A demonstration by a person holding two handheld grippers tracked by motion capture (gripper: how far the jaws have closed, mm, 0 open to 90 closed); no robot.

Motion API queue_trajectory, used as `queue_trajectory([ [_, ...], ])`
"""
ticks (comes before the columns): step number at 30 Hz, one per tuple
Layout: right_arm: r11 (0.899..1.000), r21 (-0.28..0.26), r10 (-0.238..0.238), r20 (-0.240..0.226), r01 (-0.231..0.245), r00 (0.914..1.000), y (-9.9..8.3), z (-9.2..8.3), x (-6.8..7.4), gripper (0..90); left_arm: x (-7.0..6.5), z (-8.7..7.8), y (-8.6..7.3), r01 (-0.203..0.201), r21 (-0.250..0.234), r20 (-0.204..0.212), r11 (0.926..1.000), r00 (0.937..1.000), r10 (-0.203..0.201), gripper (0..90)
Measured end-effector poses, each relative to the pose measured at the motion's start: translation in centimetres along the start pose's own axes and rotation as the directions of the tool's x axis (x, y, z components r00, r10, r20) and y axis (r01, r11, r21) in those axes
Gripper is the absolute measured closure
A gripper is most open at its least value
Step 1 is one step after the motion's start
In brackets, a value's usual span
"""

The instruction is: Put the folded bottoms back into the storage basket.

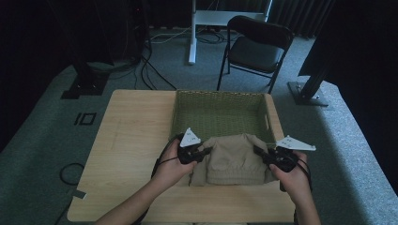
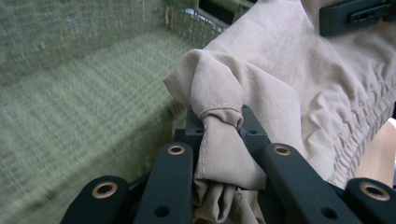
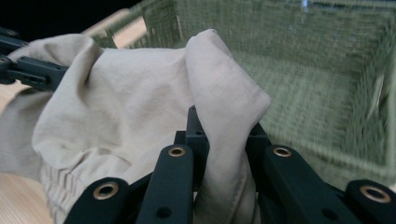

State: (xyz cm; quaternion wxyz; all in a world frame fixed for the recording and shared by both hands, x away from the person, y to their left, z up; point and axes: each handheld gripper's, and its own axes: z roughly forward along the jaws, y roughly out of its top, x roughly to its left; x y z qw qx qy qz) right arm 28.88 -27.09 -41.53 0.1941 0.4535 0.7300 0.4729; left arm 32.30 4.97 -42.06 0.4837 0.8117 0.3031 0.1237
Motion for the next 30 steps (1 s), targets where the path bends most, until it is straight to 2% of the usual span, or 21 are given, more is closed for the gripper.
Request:
queue_trajectory([
  [6, 0.999, -0.042, 0.009, -0.028, -0.011, 0.9996, 2.4, -0.3, -0.4, 79.4, 0.9, -1.0, 2.5, -0.033, -0.035, -0.018, 0.9989, 0.9993, 0.032, 80.9],
  [13, 0.995, -0.095, 0.009, -0.030, -0.011, 0.9995, 5.5, -0.2, -0.8, 79.5, 2.2, -1.8, 5.0, -0.043, -0.099, -0.048, 0.9942, 0.9981, 0.038, 81.1],
  [17, 0.994, -0.106, 0.011, -0.035, -0.015, 0.9993, 7.0, 0.3, -1.2, 79.5, 3.3, -1.6, 6.0, -0.050, -0.097, -0.063, 0.9941, 0.9970, 0.044, 81.1],
  [21, 0.994, -0.112, 0.005, -0.034, -0.009, 0.9994, 8.1, 1.2, -1.6, 79.5, 4.5, -1.3, 6.8, -0.034, -0.104, -0.067, 0.9940, 0.9974, 0.028, 81.2],
  [26, 0.993, -0.118, 0.027, -0.032, -0.030, 0.9991, 9.2, 2.6, -2.5, 79.6, 6.1, -0.5, 7.6, -0.017, -0.135, -0.078, 0.9908, 0.9969, 0.006, 81.2],
  [30, 0.992, -0.122, 0.031, -0.040, -0.036, 0.9987, 10.1, 3.9, -3.4, 79.5, 7.3, 0.4, 8.3, -0.039, -0.131, -0.106, 0.9906, 0.9941, 0.025, 81.3],
])
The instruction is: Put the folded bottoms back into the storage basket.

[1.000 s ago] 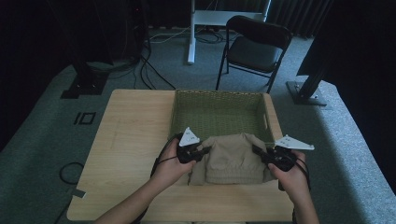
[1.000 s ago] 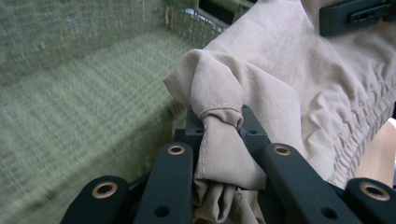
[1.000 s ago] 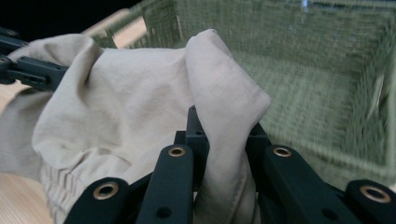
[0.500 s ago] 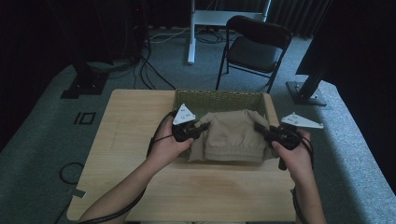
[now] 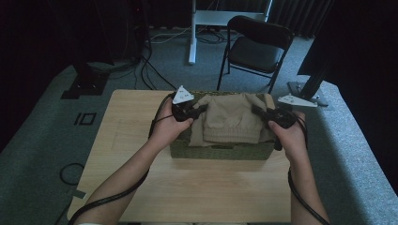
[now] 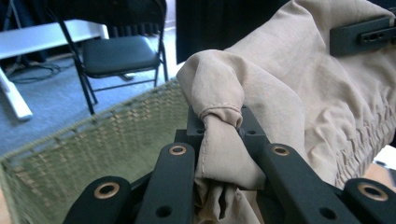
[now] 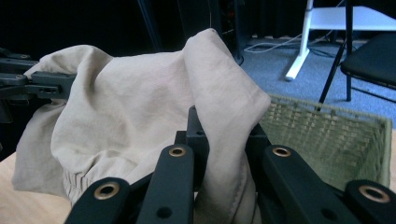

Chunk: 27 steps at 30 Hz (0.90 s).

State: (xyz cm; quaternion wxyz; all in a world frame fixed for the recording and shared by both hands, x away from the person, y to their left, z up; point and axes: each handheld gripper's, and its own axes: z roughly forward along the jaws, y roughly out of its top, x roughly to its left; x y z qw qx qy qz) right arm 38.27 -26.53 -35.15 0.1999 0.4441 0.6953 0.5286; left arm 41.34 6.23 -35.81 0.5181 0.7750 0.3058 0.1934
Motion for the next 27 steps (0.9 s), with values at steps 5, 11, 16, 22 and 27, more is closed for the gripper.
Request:
queue_trajectory([
  [5, 0.999, -0.001, 0.035, 0.005, -0.035, 0.9994, 0.2, 1.9, -1.4, 79.5, 1.5, 1.6, 0.2, 0.015, -0.004, -0.014, 0.9999, 0.9998, -0.015, 81.4],
  [11, 0.998, 0.016, 0.057, 0.015, -0.057, 0.9983, -0.6, 4.8, -2.8, 79.5, 2.8, 3.9, -1.2, 0.024, 0.041, -0.057, 0.9989, 0.9982, -0.022, 81.6],
  [16, 0.997, 0.047, 0.065, 0.025, -0.066, 0.9976, -2.1, 7.2, -4.2, 79.4, 3.6, 5.2, -2.5, 0.077, 0.059, -0.065, 0.9953, 0.9952, -0.074, 81.6],
  [22, 0.994, 0.083, 0.072, 0.065, -0.077, 0.9953, -3.6, 9.6, -5.5, 79.3, 4.2, 7.0, -3.7, 0.113, 0.091, -0.076, 0.9894, 0.9914, -0.106, 81.6],
  [27, 0.989, 0.127, 0.064, 0.094, -0.075, 0.9935, -4.6, 11.1, -6.1, 79.4, 4.6, 8.3, -5.1, 0.130, 0.126, -0.087, 0.9834, 0.9890, -0.119, 81.6],
])
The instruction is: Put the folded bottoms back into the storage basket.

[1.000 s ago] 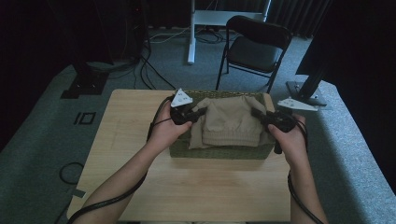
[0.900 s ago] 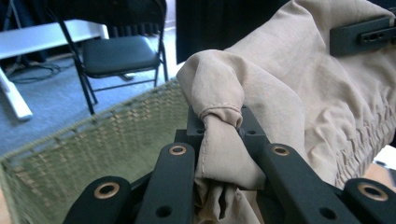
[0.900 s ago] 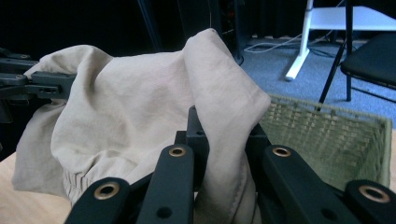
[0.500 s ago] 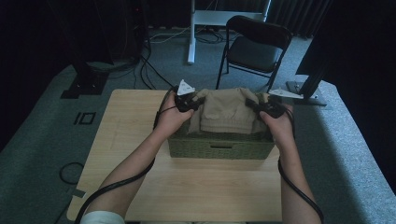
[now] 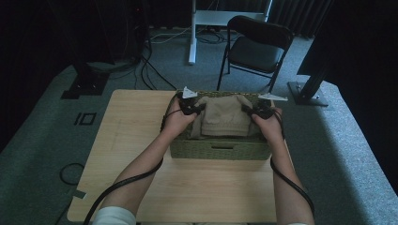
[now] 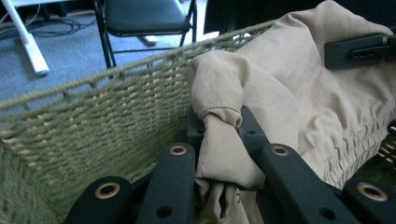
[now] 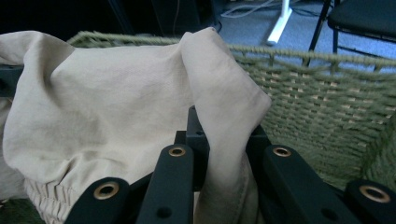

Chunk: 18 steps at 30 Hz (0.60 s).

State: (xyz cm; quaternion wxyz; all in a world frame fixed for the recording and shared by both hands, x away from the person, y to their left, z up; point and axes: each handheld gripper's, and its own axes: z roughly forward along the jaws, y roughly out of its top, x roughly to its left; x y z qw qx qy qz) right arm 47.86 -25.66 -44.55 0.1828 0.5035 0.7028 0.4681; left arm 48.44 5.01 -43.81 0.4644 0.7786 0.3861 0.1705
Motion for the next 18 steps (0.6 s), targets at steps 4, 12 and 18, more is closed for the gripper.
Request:
queue_trajectory([
  [4, 0.999, 0.043, 0.005, 0.013, -0.006, 0.9999, -0.7, 1.3, -0.2, 79.4, 0.5, 1.2, -1.0, 0.020, 0.031, -0.015, 0.9993, 0.9997, -0.019, 81.6],
  [12, 0.992, 0.125, 0.005, 0.046, -0.011, 0.9989, -1.9, 3.1, -0.4, 79.1, 0.9, 2.8, -2.2, 0.024, 0.077, -0.023, 0.9967, 0.9995, -0.022, 81.4],
  [18, 0.987, 0.156, 0.024, 0.073, -0.035, 0.9971, -2.1, 4.0, -0.8, 77.7, 1.1, 3.7, -2.3, 0.030, 0.111, -0.037, 0.9934, 0.9990, -0.026, 80.3],
])
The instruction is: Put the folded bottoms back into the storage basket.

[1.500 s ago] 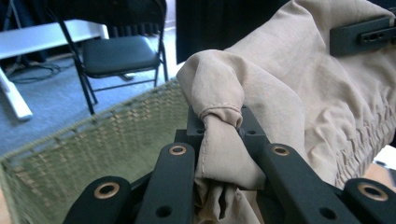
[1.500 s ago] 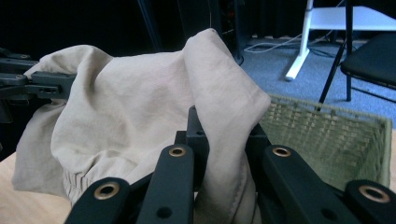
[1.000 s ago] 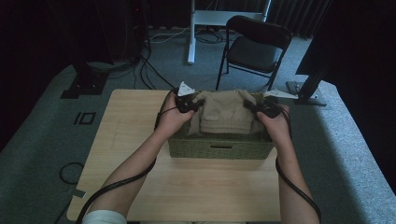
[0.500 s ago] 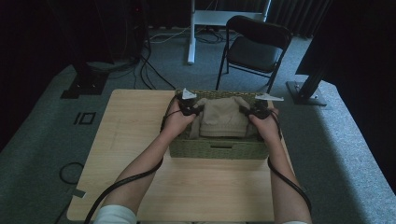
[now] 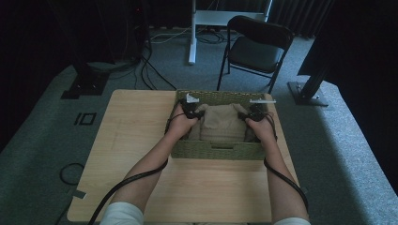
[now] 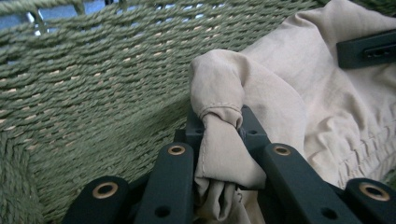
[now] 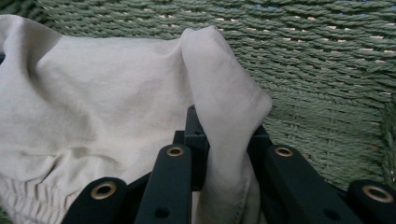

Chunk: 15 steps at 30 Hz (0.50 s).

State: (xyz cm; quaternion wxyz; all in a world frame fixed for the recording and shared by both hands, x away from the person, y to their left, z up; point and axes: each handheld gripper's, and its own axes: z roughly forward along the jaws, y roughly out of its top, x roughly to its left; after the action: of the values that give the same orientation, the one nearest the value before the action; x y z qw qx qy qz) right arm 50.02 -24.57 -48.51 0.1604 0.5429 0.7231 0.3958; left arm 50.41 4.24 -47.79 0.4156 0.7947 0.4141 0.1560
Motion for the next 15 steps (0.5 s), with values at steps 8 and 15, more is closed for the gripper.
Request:
queue_trajectory([
  [8, 0.998, 0.061, -0.023, 0.058, 0.020, 0.9980, 0.0, 1.2, 0.1, 69.0, 0.2, 1.0, -0.2, 0.016, 0.034, -0.031, 0.9993, 0.9994, -0.015, 69.2],
  [15, 1.000, 0.020, -0.005, 0.080, 0.003, 0.9968, 0.0, 1.5, -0.1, 39.0, 0.4, 1.2, -0.2, -0.010, 0.017, -0.055, 0.9998, 0.9984, 0.011, 40.4],
])
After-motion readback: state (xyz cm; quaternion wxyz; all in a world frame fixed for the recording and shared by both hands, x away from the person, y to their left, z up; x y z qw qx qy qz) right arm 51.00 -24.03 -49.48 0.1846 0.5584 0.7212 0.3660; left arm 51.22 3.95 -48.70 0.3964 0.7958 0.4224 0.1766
